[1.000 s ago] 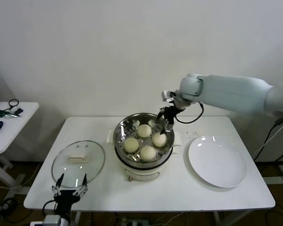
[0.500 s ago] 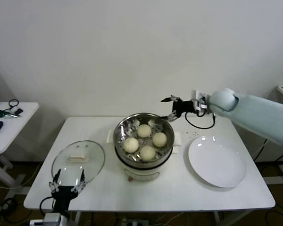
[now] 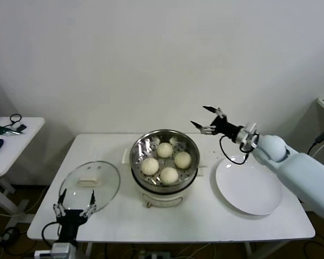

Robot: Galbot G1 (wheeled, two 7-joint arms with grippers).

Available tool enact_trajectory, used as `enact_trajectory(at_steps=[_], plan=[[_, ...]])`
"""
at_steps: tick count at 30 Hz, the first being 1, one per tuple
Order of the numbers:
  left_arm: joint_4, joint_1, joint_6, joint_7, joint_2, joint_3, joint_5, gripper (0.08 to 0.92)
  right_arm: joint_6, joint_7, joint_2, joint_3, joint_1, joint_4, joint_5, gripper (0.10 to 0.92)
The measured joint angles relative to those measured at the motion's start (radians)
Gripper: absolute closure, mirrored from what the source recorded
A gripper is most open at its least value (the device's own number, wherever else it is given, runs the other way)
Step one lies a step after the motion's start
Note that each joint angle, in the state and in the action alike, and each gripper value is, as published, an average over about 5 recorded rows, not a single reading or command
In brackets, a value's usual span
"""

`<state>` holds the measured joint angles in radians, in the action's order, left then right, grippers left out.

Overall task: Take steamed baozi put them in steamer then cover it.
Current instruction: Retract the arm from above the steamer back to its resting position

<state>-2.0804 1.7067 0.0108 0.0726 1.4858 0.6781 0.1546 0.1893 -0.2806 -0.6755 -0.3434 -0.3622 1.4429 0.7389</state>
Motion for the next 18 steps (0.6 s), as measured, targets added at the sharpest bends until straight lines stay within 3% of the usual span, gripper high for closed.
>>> enact_trajectory(at_steps=[9, 18], plan=[[-0.029, -0.003, 0.049, -0.002, -0.012, 0.013, 0.177, 0.177, -0.017, 0.041, -0.087, 0.423, -0.405, 0.1, -0.079, 0.203], [-0.024, -0.01, 0.089, -0.033, -0.05, 0.008, 0.613, 0.177, -0.034, 0.048, -0.202, 0.713, -0.692, 0.157, -0.113, 0.203]])
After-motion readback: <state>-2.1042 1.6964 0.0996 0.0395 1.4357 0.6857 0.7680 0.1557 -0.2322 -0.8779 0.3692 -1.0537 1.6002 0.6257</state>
